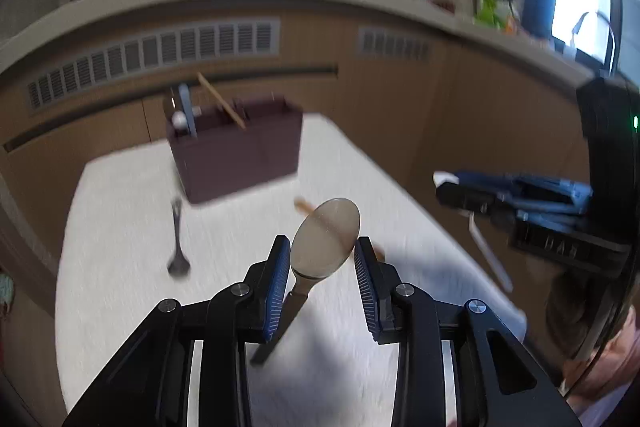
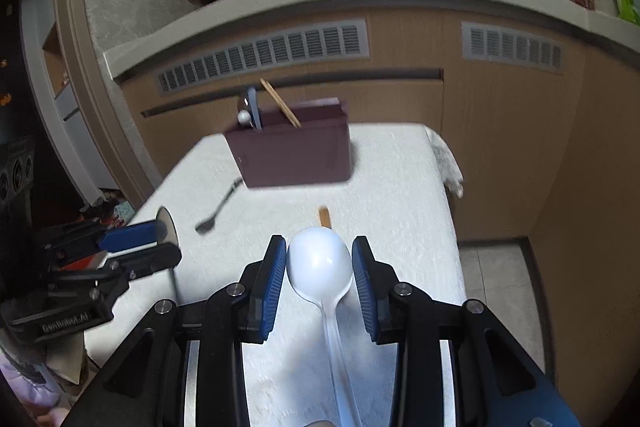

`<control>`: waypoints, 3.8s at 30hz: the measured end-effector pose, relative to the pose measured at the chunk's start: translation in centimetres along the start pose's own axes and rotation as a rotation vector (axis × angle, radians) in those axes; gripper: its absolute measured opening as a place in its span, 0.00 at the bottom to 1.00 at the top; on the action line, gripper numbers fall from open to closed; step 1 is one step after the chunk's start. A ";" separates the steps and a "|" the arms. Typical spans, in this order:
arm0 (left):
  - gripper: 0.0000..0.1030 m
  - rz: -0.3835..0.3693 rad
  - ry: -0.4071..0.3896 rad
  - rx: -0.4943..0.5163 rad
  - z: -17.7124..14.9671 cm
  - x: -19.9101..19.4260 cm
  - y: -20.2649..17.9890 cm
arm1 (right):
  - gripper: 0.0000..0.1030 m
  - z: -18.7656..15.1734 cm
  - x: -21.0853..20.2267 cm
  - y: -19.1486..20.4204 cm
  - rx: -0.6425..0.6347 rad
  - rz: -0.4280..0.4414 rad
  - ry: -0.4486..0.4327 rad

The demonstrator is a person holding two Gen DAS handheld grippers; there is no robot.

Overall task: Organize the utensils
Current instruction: 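Carry the brown spoon into the caddy with the left tool while the right tool drops the white spoon in, then grasp the wooden spoon with the right tool while the left tool grasps the black spoon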

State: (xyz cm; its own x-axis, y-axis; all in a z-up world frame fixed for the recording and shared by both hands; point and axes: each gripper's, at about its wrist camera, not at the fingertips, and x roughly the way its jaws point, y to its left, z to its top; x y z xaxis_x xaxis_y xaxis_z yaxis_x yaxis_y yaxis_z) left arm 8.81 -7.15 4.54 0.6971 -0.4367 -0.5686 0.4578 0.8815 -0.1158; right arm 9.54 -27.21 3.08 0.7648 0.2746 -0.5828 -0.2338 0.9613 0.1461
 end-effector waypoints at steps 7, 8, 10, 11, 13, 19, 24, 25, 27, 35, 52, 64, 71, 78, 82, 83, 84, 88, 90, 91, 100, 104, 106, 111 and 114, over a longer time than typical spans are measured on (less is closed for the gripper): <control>0.33 -0.014 -0.241 0.006 10.5 -2.5 3.0 | 0.30 11.0 -2.7 1.9 -0.119 0.018 -0.257; 0.33 -0.015 -0.267 0.010 11.9 -2.5 3.4 | 0.30 12.3 -2.7 2.1 -0.129 0.019 -0.288; 0.33 -0.014 -0.300 0.001 13.8 -2.0 4.5 | 0.30 14.8 -2.6 2.4 -0.137 0.024 -0.350; 0.33 -0.014 -0.317 -0.006 15.1 -1.6 5.3 | 0.30 16.1 -2.3 2.5 -0.129 0.039 -0.375; 0.33 -0.010 -0.341 -0.029 16.7 -0.7 6.7 | 0.30 18.0 -1.4 2.4 -0.111 0.068 -0.406; 0.33 -0.018 -0.331 -0.136 18.3 3.2 11.1 | 0.30 21.3 3.8 2.0 -0.071 0.082 -0.379; 0.33 -0.039 -0.297 -0.204 17.5 6.6 13.4 | 0.30 22.1 9.2 1.7 -0.049 0.091 -0.310; 0.33 -0.046 -0.287 -0.223 17.3 7.5 14.1 | 0.30 22.0 10.3 1.6 -0.040 0.095 -0.294; 0.33 -0.045 -0.278 -0.244 17.0 8.5 14.6 | 0.30 21.7 12.5 1.1 -0.016 0.105 -0.263; 0.33 -0.056 -0.219 -0.295 15.8 12.5 16.2 | 0.30 20.5 18.3 -0.4 0.047 0.149 -0.208; 0.33 -0.036 -0.129 -0.351 13.2 16.0 16.5 | 0.31 19.2 22.2 -1.2 0.030 0.098 -0.226; 0.44 0.039 -0.090 -0.344 10.9 13.5 16.9 | 0.35 15.6 19.8 -2.3 -0.017 0.027 -0.110; 0.48 0.105 0.010 -0.348 6.1 12.4 18.1 | 0.48 10.8 16.6 -2.9 -0.054 -0.057 -0.011; 0.48 0.118 0.182 -0.348 0.5 13.7 17.6 | 0.48 4.7 15.7 -2.1 -0.104 -0.093 0.124; 0.48 0.130 0.241 -0.329 -2.3 14.0 16.4 | 0.50 0.8 16.2 -1.3 -0.115 -0.077 0.223; 0.48 0.133 0.253 -0.324 -3.0 14.0 16.1 | 0.50 0.0 16.4 -1.1 -0.125 -0.076 0.244; 0.48 0.136 0.259 -0.322 -3.4 14.0 15.8 | 0.50 -0.9 16.8 -0.7 -0.139 -0.076 0.266; 0.48 0.142 0.277 -0.308 -4.8 13.3 14.9 | 0.42 -2.4 17.9 0.4 -0.165 -0.063 0.303; 0.48 0.149 0.280 -0.294 -5.4 12.8 14.6 | 0.33 -2.2 18.8 0.6 -0.165 -0.058 0.315; 0.48 0.150 0.282 -0.290 -5.4 12.8 14.5 | 0.33 -1.9 19.3 0.6 -0.165 -0.059 0.311; 0.54 0.144 0.299 -0.311 -5.9 12.5 14.9 | 0.10 -1.6 18.3 0.9 -0.166 -0.087 0.322; 0.55 0.124 0.308 -0.320 -5.1 13.5 14.8 | 0.10 -2.9 16.2 -0.2 -0.095 -0.066 0.339; 0.55 0.118 0.314 -0.312 -4.8 14.0 14.2 | 0.10 -3.6 15.2 -1.3 -0.055 -0.076 0.337; 0.55 0.012 0.344 -0.287 -3.9 15.3 11.7 | 0.10 -4.1 14.5 -3.3 -0.006 -0.103 0.333; 0.55 -0.044 0.364 -0.260 -3.4 16.1 10.0 | 0.10 -4.2 14.3 -3.4 -0.002 -0.107 0.329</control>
State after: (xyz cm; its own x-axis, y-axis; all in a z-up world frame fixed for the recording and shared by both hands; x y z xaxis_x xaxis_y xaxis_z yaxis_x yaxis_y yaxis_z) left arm 22.71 -4.75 -8.53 0.4195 -0.4241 -0.8026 0.2958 0.8998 -0.3208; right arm 18.76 -26.67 -9.17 0.5505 0.1487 -0.8215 -0.1641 0.9841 0.0682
